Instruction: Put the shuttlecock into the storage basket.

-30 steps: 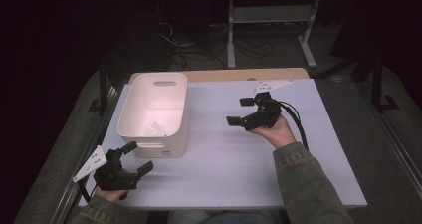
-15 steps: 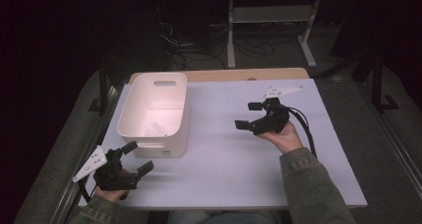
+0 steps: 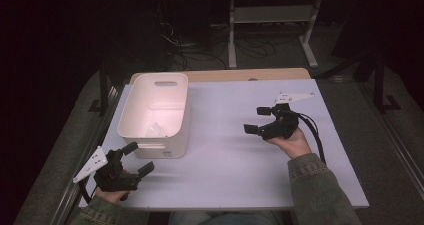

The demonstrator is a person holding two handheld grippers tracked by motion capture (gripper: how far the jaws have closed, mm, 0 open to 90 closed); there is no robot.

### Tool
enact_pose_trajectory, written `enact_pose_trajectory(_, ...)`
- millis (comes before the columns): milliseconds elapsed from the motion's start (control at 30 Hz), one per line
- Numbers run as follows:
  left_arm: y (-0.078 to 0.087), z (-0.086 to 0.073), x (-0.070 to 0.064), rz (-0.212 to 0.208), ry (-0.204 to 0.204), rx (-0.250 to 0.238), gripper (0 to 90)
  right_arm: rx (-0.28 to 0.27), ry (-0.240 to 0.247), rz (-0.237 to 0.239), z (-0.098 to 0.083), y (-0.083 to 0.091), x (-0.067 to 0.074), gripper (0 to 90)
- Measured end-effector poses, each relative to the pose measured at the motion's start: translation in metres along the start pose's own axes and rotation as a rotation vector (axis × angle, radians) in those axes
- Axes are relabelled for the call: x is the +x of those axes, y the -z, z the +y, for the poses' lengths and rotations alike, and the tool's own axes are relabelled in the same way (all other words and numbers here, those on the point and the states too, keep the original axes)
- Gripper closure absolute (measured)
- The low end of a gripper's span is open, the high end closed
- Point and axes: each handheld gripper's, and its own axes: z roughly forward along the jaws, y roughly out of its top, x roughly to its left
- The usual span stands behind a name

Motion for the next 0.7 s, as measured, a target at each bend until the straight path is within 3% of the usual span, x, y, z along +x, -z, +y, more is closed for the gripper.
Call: enact_pose_trajectory(700,0.0,0.0,0.0,-0.003,0.003,-0.004,0.8,-0.041,-0.007,-0.026,-0.021,0.022,-0.001,0.0)
